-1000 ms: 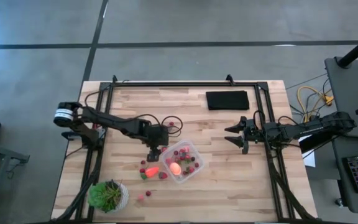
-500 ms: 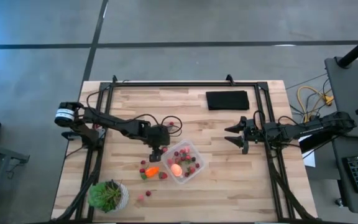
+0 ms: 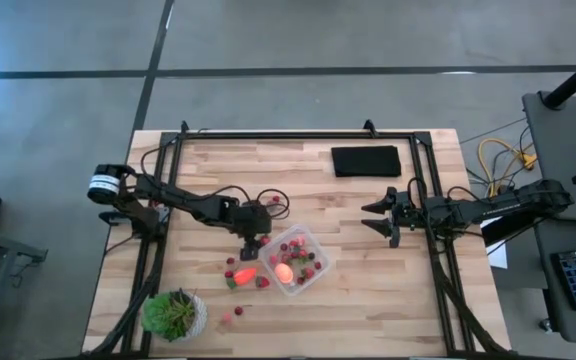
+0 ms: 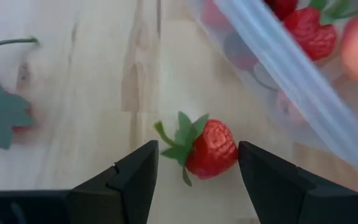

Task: Pick and placing Produce into tupperware
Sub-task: Put the red strawberry into the transparent container

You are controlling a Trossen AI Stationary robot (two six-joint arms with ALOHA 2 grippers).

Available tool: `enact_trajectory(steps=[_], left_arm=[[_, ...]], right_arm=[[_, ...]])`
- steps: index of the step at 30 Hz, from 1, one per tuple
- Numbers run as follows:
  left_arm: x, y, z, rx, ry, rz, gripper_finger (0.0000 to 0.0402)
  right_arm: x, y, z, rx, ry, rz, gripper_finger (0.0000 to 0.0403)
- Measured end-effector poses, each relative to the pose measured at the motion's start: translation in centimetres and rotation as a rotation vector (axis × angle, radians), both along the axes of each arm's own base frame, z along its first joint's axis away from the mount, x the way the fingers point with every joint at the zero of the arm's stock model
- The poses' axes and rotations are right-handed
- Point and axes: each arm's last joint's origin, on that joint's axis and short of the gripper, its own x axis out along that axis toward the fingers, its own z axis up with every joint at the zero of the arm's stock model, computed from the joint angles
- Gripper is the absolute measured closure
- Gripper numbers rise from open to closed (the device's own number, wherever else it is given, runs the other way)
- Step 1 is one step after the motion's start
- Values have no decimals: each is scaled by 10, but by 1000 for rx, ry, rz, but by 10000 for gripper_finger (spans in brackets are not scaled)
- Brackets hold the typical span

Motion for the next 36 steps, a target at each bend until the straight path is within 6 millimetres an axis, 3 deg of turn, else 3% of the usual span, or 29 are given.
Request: enact_trajectory(steps=[14, 36], left_arm=[[-7, 3, -12, 90, -24, 60, 194], [-6, 8, -11, 218, -60, 142, 195]], right_arm=[[0, 0, 0, 0, 0, 0, 177], [0, 0, 0, 0, 0, 0, 177]])
